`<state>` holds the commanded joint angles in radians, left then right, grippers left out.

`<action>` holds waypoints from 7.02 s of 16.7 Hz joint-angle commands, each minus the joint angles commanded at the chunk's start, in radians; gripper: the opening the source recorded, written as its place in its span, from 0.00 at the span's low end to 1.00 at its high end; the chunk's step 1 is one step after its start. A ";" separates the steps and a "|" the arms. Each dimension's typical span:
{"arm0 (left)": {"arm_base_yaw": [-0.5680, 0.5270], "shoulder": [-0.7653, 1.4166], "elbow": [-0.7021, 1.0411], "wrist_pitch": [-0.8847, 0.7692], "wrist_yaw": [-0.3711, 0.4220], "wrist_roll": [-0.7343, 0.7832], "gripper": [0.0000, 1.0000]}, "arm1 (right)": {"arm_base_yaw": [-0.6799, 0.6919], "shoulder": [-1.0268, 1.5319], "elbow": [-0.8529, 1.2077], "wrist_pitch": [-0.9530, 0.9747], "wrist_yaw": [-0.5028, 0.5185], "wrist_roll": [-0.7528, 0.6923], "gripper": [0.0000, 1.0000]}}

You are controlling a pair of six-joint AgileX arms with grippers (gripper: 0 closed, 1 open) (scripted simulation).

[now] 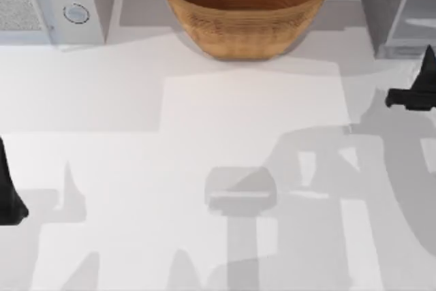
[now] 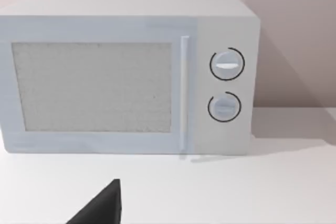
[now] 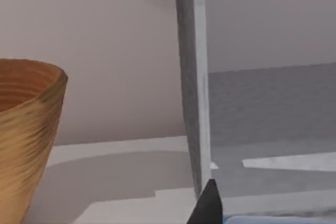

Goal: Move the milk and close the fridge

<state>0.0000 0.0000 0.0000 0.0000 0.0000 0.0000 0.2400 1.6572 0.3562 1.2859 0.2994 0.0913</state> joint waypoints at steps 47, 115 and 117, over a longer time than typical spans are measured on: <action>0.000 0.000 0.000 0.000 0.000 0.000 1.00 | -0.444 0.578 0.932 -0.503 -0.487 -0.109 0.38; 0.000 0.000 0.000 0.000 0.000 0.000 1.00 | -0.241 -2.288 0.169 -2.401 -0.295 -0.107 1.00; 0.000 0.000 0.000 0.000 0.000 0.000 1.00 | -0.240 -2.358 0.226 -2.552 -0.295 -0.107 1.00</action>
<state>0.0000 0.0000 0.0000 0.0000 0.0000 0.0000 -0.0002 -0.7011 0.5819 -1.2661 0.0048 -0.0156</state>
